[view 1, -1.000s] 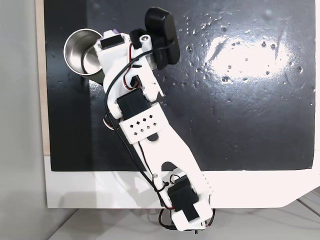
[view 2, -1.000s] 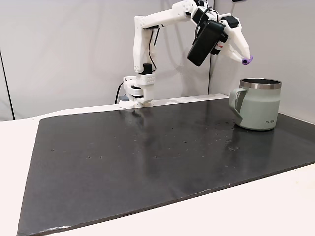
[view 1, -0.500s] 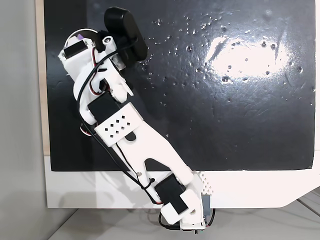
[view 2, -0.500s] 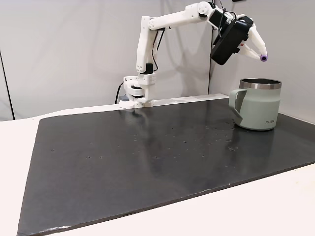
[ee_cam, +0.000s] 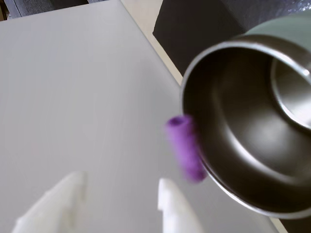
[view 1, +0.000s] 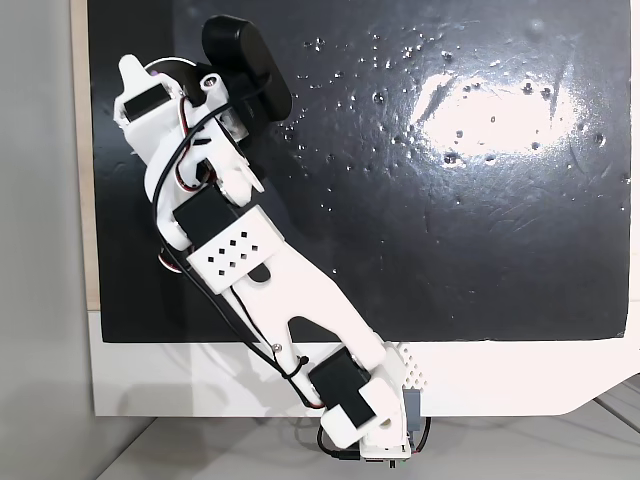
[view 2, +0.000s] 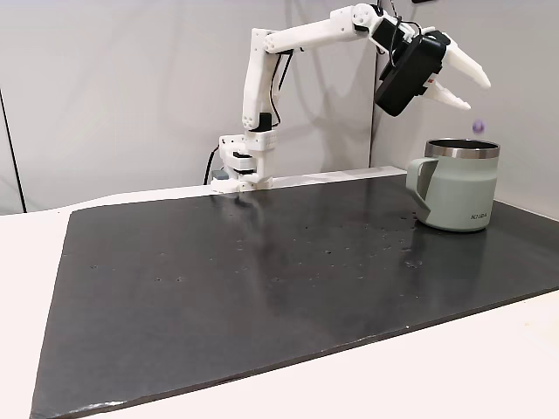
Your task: Grasp a pengrip and put it in the cup.
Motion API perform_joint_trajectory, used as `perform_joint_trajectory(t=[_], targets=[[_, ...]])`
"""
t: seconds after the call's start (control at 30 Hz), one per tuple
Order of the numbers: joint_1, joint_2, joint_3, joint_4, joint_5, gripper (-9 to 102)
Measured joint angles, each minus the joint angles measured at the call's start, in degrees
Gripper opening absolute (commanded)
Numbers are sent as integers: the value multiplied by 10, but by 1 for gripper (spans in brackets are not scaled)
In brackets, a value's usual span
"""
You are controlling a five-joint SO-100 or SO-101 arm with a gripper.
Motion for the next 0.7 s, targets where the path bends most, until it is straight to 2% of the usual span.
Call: perform_joint_trajectory(t=[0.17,0.7], targets=[[-1,0,-5,23,-33,28],[2,0,-5,25,-39,27]])
